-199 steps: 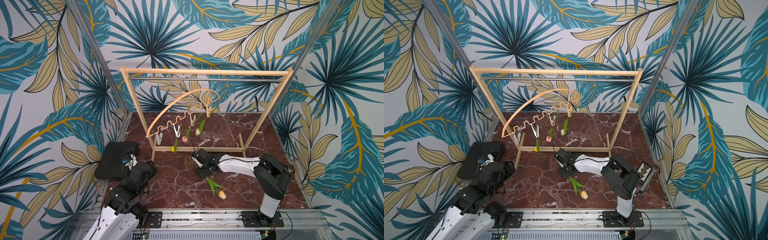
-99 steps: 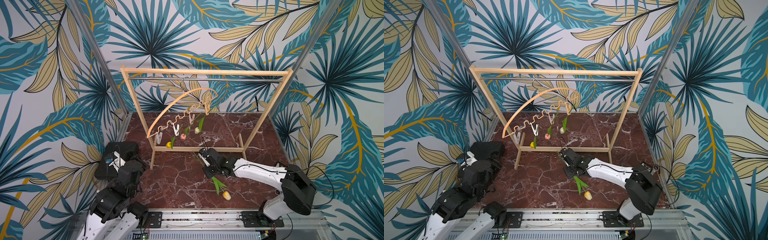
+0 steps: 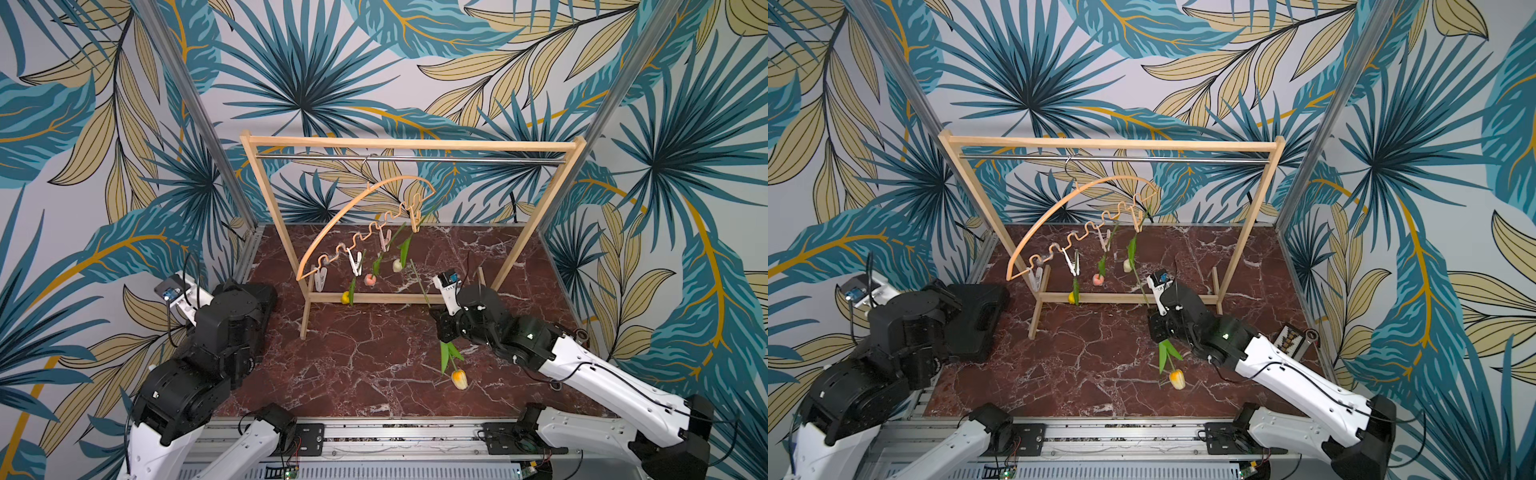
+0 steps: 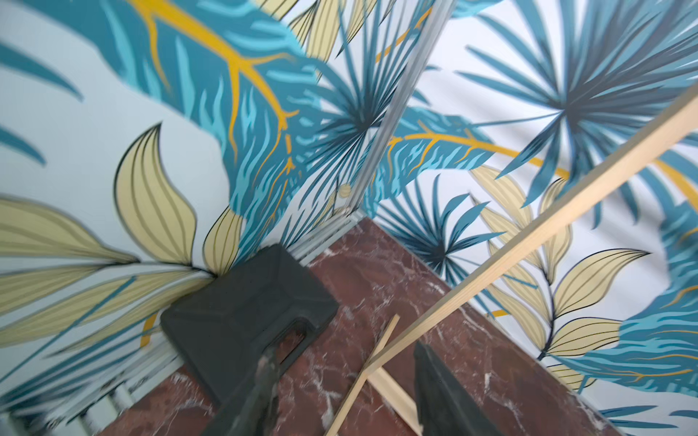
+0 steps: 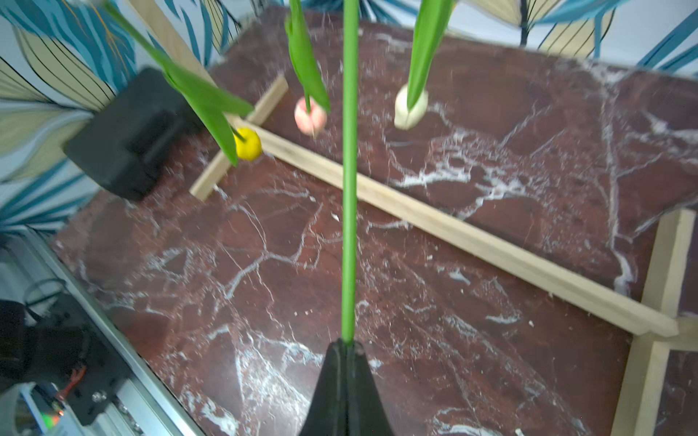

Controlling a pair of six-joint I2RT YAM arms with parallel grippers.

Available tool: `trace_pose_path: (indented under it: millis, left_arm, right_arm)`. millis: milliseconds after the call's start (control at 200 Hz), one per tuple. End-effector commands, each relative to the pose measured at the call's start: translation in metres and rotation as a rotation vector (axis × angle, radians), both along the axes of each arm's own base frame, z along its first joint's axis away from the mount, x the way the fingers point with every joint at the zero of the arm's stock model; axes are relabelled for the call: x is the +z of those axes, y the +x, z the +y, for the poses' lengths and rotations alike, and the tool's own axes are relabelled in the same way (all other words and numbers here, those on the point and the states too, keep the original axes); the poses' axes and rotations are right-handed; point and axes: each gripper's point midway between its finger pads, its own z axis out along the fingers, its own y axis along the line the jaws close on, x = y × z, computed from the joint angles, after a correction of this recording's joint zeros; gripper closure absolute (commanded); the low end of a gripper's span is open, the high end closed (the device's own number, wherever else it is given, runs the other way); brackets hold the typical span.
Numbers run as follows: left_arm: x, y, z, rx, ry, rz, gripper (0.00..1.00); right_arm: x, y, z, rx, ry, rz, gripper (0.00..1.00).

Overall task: Dry the flowers on a clothes hanger
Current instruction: Pick up the flower at the center of the board.

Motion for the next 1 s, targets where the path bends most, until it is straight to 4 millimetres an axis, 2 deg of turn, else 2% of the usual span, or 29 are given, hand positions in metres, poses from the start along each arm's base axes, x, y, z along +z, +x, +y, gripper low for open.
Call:
trace_pose_path:
  millis: [0, 170, 215, 250, 341, 401, 541, 666, 676, 736, 816, 997]
  left_arm:
    - [0.055, 0.027, -0.046, -0.266, 0.026, -0.125, 0.43]
    - [0.113, 0.050, -0.134, -0.703, -0.061, -0.284, 0.43]
    - [0.126, 0.052, -0.162, -0.842, -0.081, -0.314, 0.42]
    - [0.134, 0.049, -0.191, -1.001, -0.106, -0.331, 0.41]
    - [0.140, 0.049, -0.243, -1.265, -0.191, -0.314, 0.41]
    - [0.136, 0.053, -0.266, -1.356, -0.236, -0.288, 0.41]
    - [0.118, 0.068, -0.297, -1.450, -0.322, -0.219, 0.41]
    - [0.104, 0.066, -0.322, -1.540, -0.357, -0.179, 0.41]
    - [0.103, 0.066, -0.323, -1.541, -0.356, -0.175, 0.41]
    - [0.095, 0.070, -0.326, -1.527, -0.347, -0.148, 0.42]
    - [0.086, 0.075, -0.325, -1.500, -0.335, -0.124, 0.48]
    - [0.078, 0.078, -0.328, -1.495, -0.346, -0.108, 0.59]
  right_arm:
    - [0.045, -0.001, 0.001, 0.007, 0.095, -0.047, 1.00]
    - [0.112, -0.004, 0.015, 0.063, 0.257, -0.125, 1.00]
    - [0.127, -0.006, 0.020, 0.091, 0.297, -0.136, 1.00]
    - [0.138, -0.007, 0.025, 0.116, 0.324, -0.141, 1.00]
    - [0.160, -0.010, 0.039, 0.182, 0.384, -0.139, 1.00]
    - [0.172, -0.014, 0.048, 0.226, 0.426, -0.138, 1.00]
    - [0.191, -0.019, 0.061, 0.292, 0.508, -0.141, 1.00]
    - [0.198, -0.021, 0.068, 0.324, 0.541, -0.137, 1.00]
    - [0.199, -0.014, 0.063, 0.303, 0.540, -0.145, 1.00]
    - [0.201, -0.011, 0.060, 0.291, 0.543, -0.155, 1.00]
    - [0.200, -0.010, 0.059, 0.286, 0.540, -0.159, 1.00]
    - [0.199, -0.008, 0.060, 0.279, 0.537, -0.157, 1.00]
